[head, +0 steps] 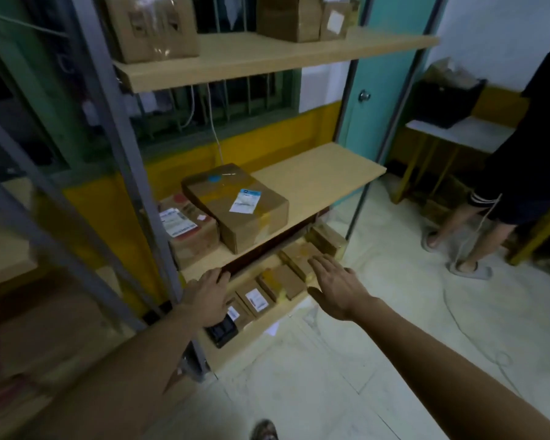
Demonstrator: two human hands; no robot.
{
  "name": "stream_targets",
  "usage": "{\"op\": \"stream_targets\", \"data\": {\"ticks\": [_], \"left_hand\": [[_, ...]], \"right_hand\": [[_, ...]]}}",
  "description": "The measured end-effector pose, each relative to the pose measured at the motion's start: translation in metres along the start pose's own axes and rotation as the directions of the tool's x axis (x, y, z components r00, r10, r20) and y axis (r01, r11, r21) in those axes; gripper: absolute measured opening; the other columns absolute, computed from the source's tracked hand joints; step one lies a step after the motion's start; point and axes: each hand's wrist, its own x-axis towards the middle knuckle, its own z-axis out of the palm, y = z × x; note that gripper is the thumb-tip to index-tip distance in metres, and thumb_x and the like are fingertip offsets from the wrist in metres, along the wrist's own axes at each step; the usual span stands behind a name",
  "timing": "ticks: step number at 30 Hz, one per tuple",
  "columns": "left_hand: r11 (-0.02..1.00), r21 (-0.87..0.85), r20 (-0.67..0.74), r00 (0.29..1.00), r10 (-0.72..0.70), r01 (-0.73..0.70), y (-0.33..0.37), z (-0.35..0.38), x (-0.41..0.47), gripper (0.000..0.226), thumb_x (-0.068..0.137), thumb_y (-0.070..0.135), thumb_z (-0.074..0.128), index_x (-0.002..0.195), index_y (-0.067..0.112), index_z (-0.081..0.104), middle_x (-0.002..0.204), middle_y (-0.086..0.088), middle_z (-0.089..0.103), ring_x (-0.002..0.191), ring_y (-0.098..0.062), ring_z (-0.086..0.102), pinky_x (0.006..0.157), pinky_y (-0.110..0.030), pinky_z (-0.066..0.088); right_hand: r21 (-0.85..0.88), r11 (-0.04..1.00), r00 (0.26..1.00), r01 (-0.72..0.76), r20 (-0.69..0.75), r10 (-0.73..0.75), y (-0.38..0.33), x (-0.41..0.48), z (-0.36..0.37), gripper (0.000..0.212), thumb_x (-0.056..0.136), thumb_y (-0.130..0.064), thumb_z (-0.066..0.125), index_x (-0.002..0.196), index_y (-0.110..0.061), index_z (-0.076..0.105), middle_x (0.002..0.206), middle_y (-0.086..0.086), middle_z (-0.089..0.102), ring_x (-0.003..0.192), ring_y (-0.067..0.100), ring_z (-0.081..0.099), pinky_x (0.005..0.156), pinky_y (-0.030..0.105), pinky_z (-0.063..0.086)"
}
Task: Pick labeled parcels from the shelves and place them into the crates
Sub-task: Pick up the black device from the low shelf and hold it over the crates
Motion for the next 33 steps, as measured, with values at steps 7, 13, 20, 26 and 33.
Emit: {"op": "stream_targets", "data": {"ticks": [7,13,20,26,33], "left_hand": [[0.992,-0.105,0.087,0.994,-0.064,0.073,0.010,0.043,0.040,0.069,0.098,0.035,0.054,0.158,0.022,0.021,0.159,-0.001,0.028,0.144,-0.022,0.034,0.111,-0.039,0.040],[0.966,-0.086,0.076,0.968,-0.238,0.244,0.011,0.057,0.045,0.065,0.098,0.037,0.050,0.156,0.017,0.028,0.156,-0.003,0.033,0.134,-0.024,0.044,0.100,-0.035,0.045],[0.934,0.031,0.064,0.932,-0.356,0.355,0.048,0.107,0.049,0.087,0.063,0.039,0.085,0.136,0.002,0.057,0.138,-0.020,0.054,0.119,-0.038,0.057,0.084,-0.048,0.055],[0.836,-0.131,0.079,0.846,-0.527,0.533,0.056,0.226,0.082,0.085,0.083,0.032,0.065,0.153,0.011,0.022,0.156,-0.018,0.026,0.145,-0.041,0.032,0.111,-0.053,0.041],[0.753,-0.159,0.098,0.769,-0.631,0.638,0.039,0.482,0.182,0.095,0.090,0.031,0.062,0.160,0.012,0.001,0.166,-0.016,0.004,0.154,-0.036,0.014,0.121,-0.052,0.028]], "right_hand": [[-0.016,0.997,0.982,0.072,0.175,-0.068,0.041,0.085,0.036,0.072,0.104,-0.045,0.044,0.160,-0.013,0.012,0.169,0.007,0.012,0.156,0.029,0.008,0.118,0.056,0.030],[0.019,0.981,0.961,0.193,0.197,-0.193,0.056,0.145,0.043,0.069,0.104,-0.045,0.045,0.159,-0.014,0.018,0.167,0.006,0.020,0.154,0.027,0.016,0.117,0.050,0.032],[0.048,0.942,0.877,0.331,0.353,-0.326,0.064,0.197,0.117,0.069,0.104,-0.042,0.046,0.160,-0.013,0.017,0.167,0.006,0.019,0.154,0.027,0.015,0.116,0.053,0.033],[0.082,0.907,0.834,0.413,0.368,-0.412,0.042,0.232,0.251,0.066,0.104,-0.039,0.047,0.159,-0.015,0.019,0.165,0.007,0.023,0.152,0.028,0.021,0.112,0.049,0.039],[0.111,0.835,0.793,0.539,0.270,-0.547,0.016,0.318,0.514,0.059,0.101,-0.029,0.051,0.154,-0.014,0.031,0.159,0.010,0.034,0.146,0.029,0.032,0.110,0.046,0.043]]}}
